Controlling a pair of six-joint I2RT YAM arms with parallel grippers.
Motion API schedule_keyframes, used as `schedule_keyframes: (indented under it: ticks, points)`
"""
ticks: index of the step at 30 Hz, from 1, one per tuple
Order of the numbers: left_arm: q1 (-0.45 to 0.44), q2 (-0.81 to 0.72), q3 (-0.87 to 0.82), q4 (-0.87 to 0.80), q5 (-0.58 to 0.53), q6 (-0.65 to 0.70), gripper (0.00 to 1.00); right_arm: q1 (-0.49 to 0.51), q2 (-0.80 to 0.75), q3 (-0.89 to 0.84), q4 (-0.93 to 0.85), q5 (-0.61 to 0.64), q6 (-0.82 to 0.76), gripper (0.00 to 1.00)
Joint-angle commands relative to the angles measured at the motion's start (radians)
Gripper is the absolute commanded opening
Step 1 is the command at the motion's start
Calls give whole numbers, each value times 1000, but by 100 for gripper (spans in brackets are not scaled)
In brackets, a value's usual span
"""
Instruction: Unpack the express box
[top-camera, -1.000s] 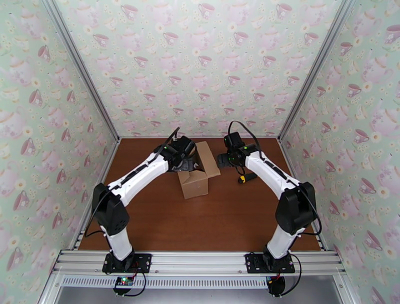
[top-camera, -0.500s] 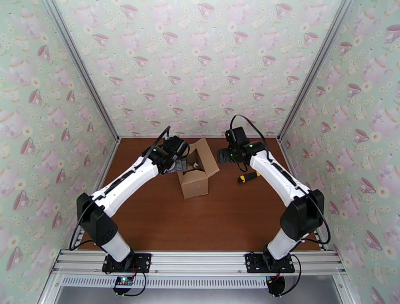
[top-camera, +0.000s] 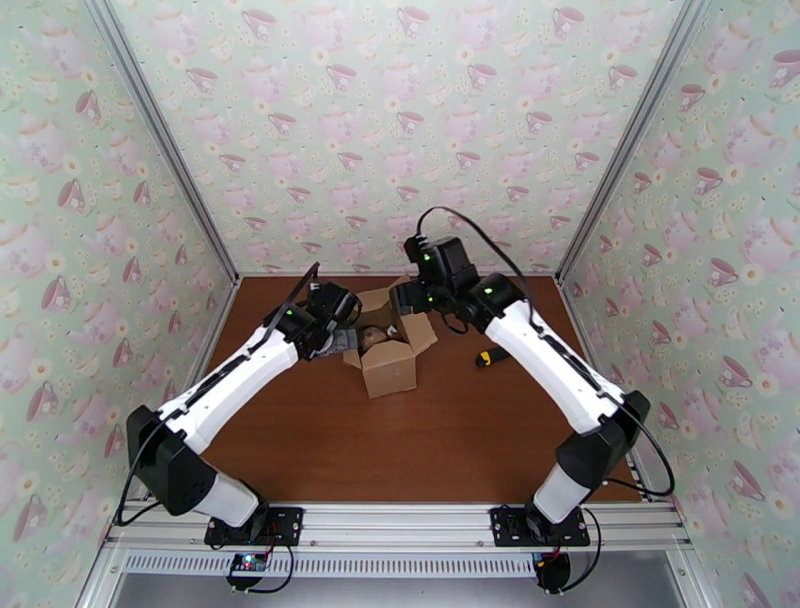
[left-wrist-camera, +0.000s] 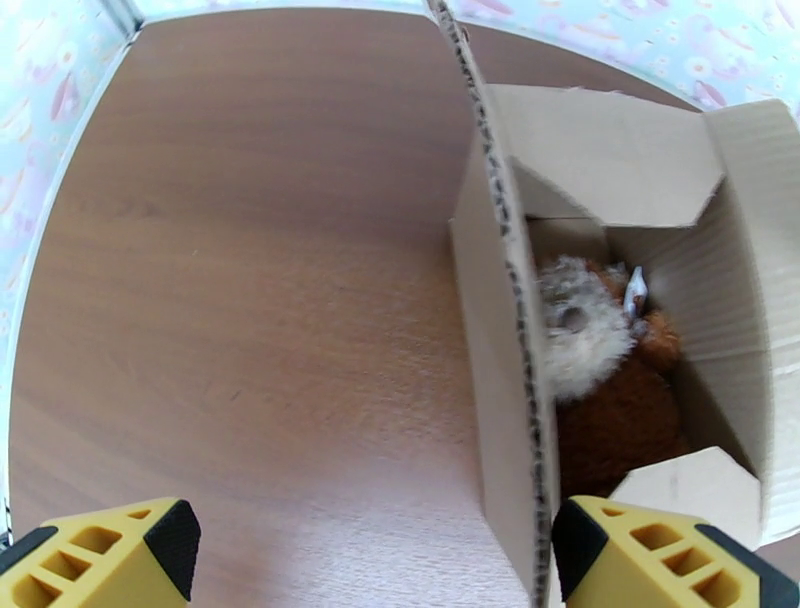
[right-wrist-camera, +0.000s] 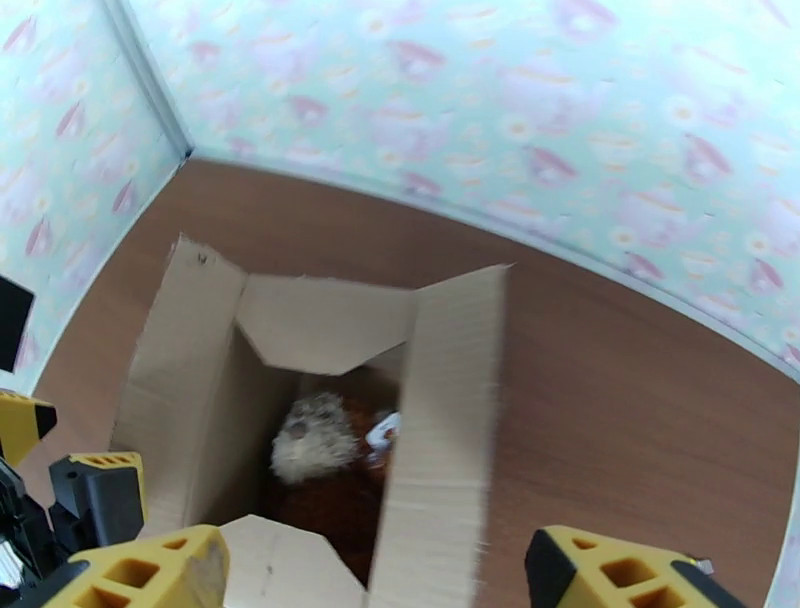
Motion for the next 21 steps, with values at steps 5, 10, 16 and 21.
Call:
schedule_keyframes:
  ticks: [5,10,16,21]
  points:
    - [65,-84,-150,78,110,-30,100,-6,79,-38,8,44,7,65]
    - [87,-104,-219,95,128,-29,100,-30,115,-44,19,-13,48,72]
    - [89,-101,-284,146,198,-28,100,-70,162,-30,20,-52,67,71]
    - [67,-98,-330,188,245,-55,100,-110,211,-7,12,-76,69,65]
